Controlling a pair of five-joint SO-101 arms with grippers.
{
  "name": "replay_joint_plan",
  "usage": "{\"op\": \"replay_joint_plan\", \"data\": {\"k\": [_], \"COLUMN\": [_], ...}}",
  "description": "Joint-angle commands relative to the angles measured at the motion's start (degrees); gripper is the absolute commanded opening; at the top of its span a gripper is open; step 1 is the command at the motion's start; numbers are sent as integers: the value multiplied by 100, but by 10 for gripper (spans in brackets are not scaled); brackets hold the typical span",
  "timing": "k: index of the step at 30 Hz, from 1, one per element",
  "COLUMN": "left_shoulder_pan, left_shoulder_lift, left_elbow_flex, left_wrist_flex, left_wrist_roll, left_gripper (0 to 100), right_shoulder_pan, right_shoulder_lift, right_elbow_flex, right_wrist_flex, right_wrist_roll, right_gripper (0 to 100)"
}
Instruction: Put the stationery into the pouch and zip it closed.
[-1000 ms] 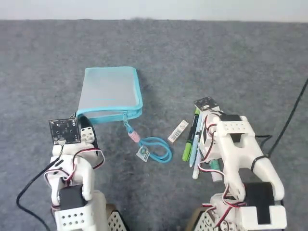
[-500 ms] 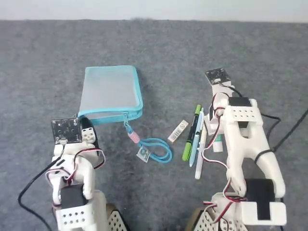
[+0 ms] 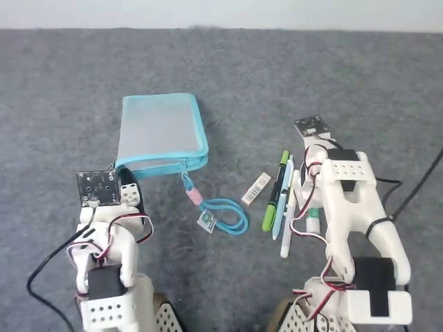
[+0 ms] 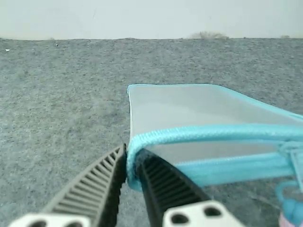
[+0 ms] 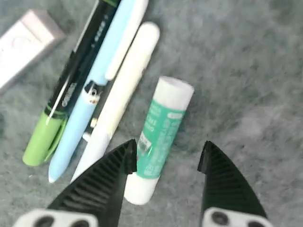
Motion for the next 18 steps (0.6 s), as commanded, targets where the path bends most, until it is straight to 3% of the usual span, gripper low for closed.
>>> {"op": "replay_joint_plan", "data": {"k": [1,5,12,18], "left_shoulder_pan": [26,26,26,18], "left_shoulder_lift": [-88,-88,-88,-88], "left_elbow_flex": [-110,-110,-119,-110], "left_wrist_flex": [-62,-70,-70,-70], "left_wrist_roll": [62,62,62,62], "left_gripper": [12,12,12,12], "right_shoulder_pan": [-101,-101,-84,-66], "right_shoulder_lift": [-312,-426,-382,-391], "right_elbow_flex": [-26,334,1336,1310], "right_wrist_flex": [251,470,-145,-453], "right_wrist_roll": [-9,-18,-9,-53], "right_gripper": [191,191,188,186]}}
